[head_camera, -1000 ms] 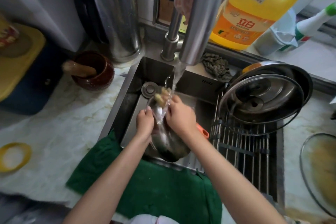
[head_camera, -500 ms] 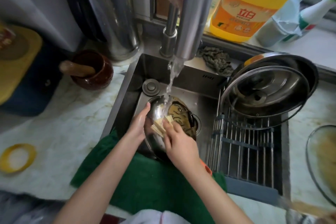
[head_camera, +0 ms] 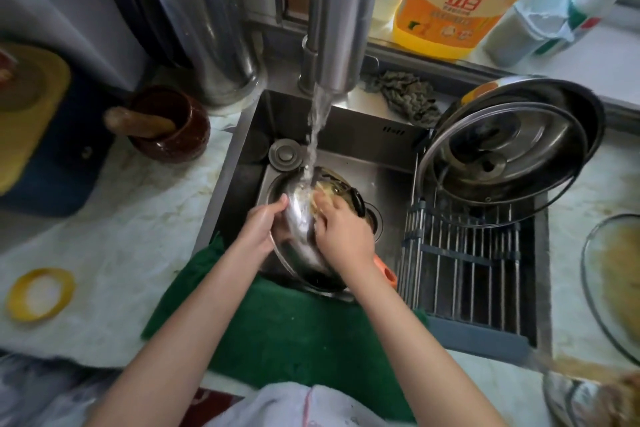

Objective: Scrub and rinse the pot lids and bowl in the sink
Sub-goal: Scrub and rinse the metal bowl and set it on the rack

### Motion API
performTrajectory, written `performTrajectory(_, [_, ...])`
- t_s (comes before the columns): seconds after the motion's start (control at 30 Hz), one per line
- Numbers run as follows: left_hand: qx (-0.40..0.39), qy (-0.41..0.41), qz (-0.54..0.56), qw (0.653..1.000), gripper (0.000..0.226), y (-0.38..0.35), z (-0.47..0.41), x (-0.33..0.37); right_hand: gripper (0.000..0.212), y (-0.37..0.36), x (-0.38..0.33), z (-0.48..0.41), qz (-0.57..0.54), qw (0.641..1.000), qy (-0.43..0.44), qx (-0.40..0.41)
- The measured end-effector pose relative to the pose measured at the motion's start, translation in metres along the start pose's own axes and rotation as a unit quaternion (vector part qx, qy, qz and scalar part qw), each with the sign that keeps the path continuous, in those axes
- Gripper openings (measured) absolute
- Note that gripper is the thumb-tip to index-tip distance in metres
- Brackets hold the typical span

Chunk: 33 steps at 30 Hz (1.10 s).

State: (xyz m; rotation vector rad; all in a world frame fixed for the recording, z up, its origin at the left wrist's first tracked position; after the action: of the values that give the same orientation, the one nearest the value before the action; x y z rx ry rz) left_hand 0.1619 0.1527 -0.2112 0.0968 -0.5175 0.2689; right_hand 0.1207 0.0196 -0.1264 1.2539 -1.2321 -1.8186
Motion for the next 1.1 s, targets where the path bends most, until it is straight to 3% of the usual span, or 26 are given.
performTrajectory(0.1, [0.022,0.012,0.025,0.999,0.017,0.008,-0.006,0.003,0.047,-0.003,-0.004,0.047,-0.03,0.997,0.052,-0.042])
performTrajectory(0.23, [0.025,0.021,0.043,0.999,0.017,0.009,-0.005,-0.004,0.046,-0.003,0.026,0.014,0.01,0.998,-0.054,-0.006])
performTrajectory(0.37, [0.05,0.03,0.058,0.997,0.017,0.016,-0.007,-0.008,0.043,-0.005,-0.027,0.018,-0.015,0.998,0.047,-0.025])
performTrajectory(0.43, [0.058,0.046,0.064,0.995,0.016,0.02,-0.01,-0.007,0.046,0.002,-0.019,0.043,-0.013,0.995,0.086,-0.039])
performTrajectory(0.5, [0.065,0.057,0.074,0.994,0.016,0.021,-0.012,-0.007,0.048,0.01,0.016,0.049,0.005,0.999,0.041,-0.035])
performTrajectory(0.6, [0.084,0.059,0.075,0.992,0.035,0.025,-0.018,-0.005,0.045,0.014,0.043,0.036,0.026,0.999,-0.016,0.009])
performTrajectory(0.7, [0.11,0.063,0.071,0.989,0.05,0.029,-0.03,-0.004,0.044,0.015,0.0,0.046,-0.01,0.997,0.064,0.033])
performTrajectory(0.8, [0.112,0.068,0.067,0.989,0.027,0.023,-0.008,0.007,0.046,0.019,-0.002,0.069,0.01,0.988,0.153,0.033])
performTrajectory(0.97, [0.101,0.072,0.063,0.99,0.029,0.013,-0.007,0.011,0.05,0.025,0.046,0.045,0.018,0.995,-0.062,0.081])
performTrajectory(1.03, [0.125,0.071,0.06,0.988,0.042,0.021,-0.03,0.006,0.053,0.02,0.01,0.049,-0.008,0.995,-0.006,0.099])
performTrajectory(1.1, [0.126,0.073,0.05,0.988,0.037,0.021,-0.018,0.009,0.055,0.016,-0.007,0.064,-0.012,0.993,0.088,0.081])
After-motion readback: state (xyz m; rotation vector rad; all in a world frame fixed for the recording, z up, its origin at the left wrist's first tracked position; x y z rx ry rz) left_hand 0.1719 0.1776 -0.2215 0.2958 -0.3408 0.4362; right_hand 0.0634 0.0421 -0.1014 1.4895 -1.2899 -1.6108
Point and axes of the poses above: each hand's wrist, its own z-axis away from the middle knuckle, its own y-axis out of the back of the hand, x = y × z, the point moved 7 cm from there along -z, towards the middle knuckle, and after that the axes turned 15 degrees about x, right-handed, at the moved point
